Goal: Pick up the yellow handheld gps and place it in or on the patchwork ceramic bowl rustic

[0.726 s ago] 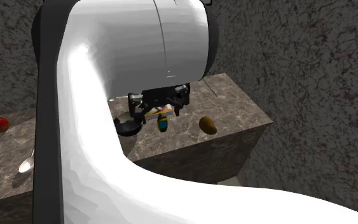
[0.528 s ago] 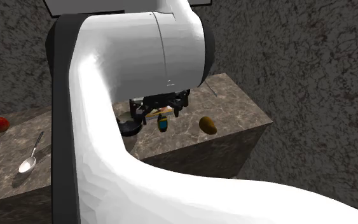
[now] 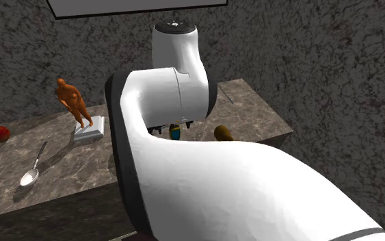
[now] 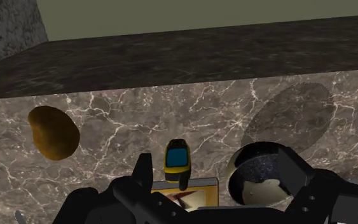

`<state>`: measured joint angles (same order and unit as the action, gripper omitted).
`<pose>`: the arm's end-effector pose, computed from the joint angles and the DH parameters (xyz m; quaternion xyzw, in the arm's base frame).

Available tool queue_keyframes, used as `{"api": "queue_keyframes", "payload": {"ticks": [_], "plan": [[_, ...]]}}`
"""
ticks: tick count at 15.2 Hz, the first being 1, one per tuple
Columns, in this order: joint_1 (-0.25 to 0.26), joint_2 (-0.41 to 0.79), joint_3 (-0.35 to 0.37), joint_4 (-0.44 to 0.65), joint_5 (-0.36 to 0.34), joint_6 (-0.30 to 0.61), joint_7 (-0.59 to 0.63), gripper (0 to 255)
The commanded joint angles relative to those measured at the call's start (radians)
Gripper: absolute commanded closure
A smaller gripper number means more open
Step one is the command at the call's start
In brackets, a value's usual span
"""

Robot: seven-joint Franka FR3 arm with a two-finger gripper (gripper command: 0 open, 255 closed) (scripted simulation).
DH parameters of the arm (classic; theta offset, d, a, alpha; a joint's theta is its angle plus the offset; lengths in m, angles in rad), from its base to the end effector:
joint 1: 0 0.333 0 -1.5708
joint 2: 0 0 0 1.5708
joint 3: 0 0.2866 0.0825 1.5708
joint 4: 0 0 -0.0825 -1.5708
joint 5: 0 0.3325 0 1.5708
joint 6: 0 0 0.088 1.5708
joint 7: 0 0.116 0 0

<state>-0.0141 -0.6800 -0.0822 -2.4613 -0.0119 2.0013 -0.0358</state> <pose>0.3360 -0.0370 0.5241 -0.9936 0.0219 -0.1099 0.0138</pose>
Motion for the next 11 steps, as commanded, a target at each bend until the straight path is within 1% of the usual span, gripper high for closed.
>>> {"api": "queue_keyframes", "payload": {"ticks": [1, 7, 11], "plan": [[-0.002, 0.042, -0.013, -0.026, 0.003, 0.093, -0.007, 0], [0.009, 0.222, -0.049, -0.059, 0.031, 0.366, -0.029, 0], [0.028, 0.368, -0.078, -0.044, 0.076, 0.535, -0.062, 0]]}}
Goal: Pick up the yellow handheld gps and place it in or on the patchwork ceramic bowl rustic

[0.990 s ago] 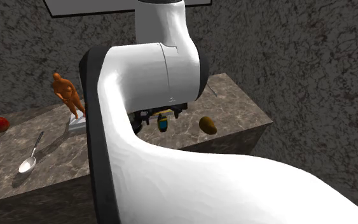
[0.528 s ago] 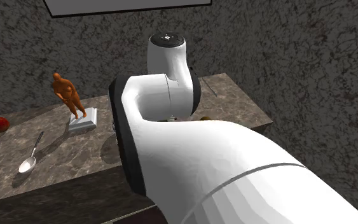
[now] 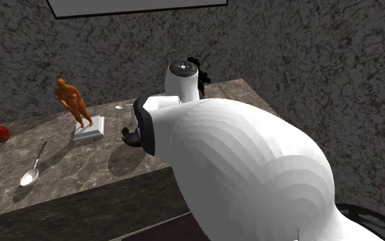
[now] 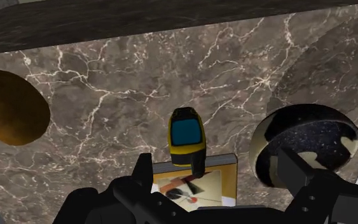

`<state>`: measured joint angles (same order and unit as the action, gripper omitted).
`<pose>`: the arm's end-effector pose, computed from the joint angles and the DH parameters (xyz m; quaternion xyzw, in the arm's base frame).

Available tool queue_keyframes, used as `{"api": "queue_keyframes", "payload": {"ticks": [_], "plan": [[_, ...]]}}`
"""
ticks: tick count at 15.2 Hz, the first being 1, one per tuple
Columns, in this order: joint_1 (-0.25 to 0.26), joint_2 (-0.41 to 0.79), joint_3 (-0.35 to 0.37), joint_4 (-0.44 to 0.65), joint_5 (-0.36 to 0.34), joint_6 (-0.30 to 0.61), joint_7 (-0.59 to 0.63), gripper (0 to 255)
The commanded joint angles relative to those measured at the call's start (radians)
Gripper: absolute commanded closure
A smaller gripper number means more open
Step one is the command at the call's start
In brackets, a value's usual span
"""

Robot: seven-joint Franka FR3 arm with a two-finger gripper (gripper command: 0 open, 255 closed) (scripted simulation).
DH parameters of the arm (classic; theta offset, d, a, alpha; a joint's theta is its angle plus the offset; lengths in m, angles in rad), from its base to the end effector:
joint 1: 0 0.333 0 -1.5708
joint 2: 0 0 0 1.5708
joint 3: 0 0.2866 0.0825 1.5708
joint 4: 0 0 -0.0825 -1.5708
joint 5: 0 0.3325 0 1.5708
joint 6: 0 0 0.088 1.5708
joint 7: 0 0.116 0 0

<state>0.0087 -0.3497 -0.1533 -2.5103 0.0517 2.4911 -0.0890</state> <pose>0.4182 -0.0622 0.4312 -0.9848 0.0449 -0.1660 0.0262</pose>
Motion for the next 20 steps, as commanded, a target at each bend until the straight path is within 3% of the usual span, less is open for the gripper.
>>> {"api": "queue_keyframes", "payload": {"ticks": [1, 5, 9, 16, 20], "plan": [[0.013, 0.077, -0.016, 0.014, 0.03, 0.085, -0.021, 0], [0.046, 0.24, -0.049, 0.069, 0.133, 0.227, -0.097, 0], [0.064, 0.393, -0.057, 0.147, 0.291, 0.325, -0.215, 0], [0.051, 0.501, -0.023, 0.19, 0.396, 0.384, -0.295, 0], [0.048, 0.51, -0.019, 0.194, 0.404, 0.389, -0.301, 0]]}}
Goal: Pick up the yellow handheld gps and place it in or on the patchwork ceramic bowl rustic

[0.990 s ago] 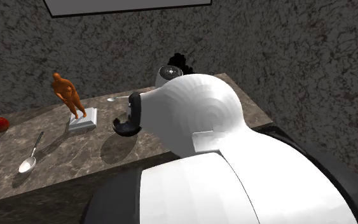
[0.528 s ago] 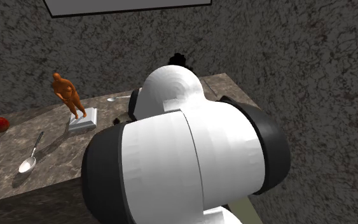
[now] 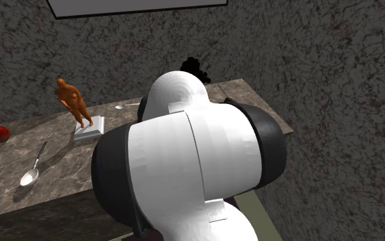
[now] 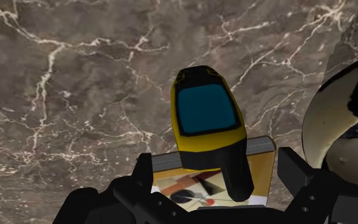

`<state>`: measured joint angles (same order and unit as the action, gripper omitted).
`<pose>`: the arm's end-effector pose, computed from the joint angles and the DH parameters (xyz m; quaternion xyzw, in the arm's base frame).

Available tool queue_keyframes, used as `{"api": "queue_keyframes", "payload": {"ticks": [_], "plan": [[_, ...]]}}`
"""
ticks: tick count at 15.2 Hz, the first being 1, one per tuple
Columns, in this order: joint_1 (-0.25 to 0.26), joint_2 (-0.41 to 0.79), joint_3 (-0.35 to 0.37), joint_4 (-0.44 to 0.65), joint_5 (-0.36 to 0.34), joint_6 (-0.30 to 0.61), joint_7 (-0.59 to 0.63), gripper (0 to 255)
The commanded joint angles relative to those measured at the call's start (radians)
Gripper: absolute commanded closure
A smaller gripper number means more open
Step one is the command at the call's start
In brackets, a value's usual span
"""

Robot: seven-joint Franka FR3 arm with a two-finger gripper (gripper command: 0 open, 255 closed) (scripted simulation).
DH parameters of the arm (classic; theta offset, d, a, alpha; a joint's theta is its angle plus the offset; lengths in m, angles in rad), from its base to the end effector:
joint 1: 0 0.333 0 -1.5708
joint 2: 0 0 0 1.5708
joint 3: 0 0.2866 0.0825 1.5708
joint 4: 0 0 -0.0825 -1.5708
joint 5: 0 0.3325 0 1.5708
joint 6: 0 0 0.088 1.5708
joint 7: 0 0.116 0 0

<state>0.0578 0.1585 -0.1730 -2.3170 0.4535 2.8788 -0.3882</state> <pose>0.5131 -0.0828 0.3188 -0.9739 0.0653 -0.2146 0.0359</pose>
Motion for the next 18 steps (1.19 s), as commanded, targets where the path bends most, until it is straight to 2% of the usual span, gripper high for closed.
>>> {"api": "queue_keyframes", "payload": {"ticks": [1, 4, 5, 14, 18], "plan": [[-0.001, 0.002, 0.001, 0.001, 0.002, 0.001, -0.002, 0], [-0.001, 0.001, 0.001, 0.001, 0.002, 0.001, -0.001, 0], [-0.001, 0.001, 0.001, 0.001, 0.002, 0.001, -0.001, 255], [-0.001, 0.002, 0.001, 0.001, 0.002, 0.001, -0.002, 255], [0.014, -0.042, -0.024, 0.005, -0.064, -0.043, 0.055, 255]]}}
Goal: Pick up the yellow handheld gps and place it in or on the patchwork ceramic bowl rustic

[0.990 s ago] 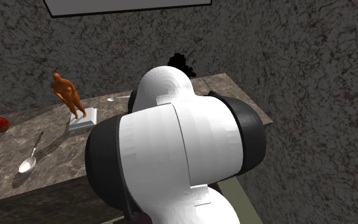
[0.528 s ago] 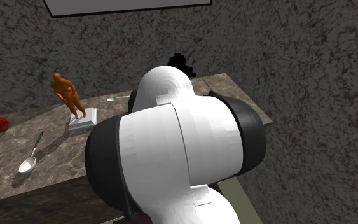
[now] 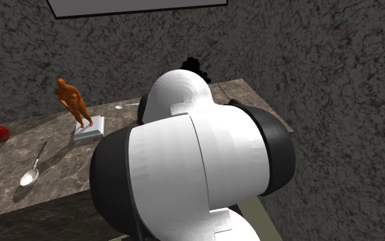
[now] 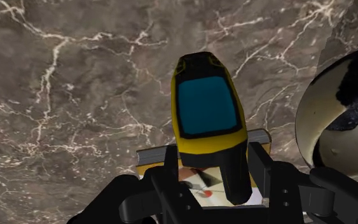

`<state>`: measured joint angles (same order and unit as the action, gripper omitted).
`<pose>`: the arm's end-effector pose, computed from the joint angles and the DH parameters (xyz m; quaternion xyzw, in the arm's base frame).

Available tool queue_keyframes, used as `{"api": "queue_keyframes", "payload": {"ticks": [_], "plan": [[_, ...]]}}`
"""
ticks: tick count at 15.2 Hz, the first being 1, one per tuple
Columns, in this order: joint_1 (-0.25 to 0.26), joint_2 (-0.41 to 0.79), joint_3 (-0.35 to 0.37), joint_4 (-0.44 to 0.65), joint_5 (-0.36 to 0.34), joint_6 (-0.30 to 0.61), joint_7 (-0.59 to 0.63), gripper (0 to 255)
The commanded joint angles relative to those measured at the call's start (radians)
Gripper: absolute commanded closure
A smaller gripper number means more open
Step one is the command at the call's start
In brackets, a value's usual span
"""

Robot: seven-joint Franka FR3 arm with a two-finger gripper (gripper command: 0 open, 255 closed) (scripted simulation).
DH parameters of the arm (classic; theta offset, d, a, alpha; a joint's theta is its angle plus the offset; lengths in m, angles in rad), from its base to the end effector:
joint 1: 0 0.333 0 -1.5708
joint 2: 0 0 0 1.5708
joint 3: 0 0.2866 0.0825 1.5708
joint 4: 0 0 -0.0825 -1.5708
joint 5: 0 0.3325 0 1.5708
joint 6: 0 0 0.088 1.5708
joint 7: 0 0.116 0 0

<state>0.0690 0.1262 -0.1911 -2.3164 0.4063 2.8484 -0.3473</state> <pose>0.5123 -0.0823 0.3327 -0.9738 0.0652 -0.2147 0.0360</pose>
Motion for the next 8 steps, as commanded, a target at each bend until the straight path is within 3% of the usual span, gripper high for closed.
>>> {"api": "queue_keyframes", "payload": {"ticks": [1, 8], "plan": [[0.005, -0.02, -0.011, 0.006, -0.032, -0.024, 0.027, 255], [0.013, -0.088, -0.031, 0.026, -0.125, -0.107, 0.106, 255]]}}
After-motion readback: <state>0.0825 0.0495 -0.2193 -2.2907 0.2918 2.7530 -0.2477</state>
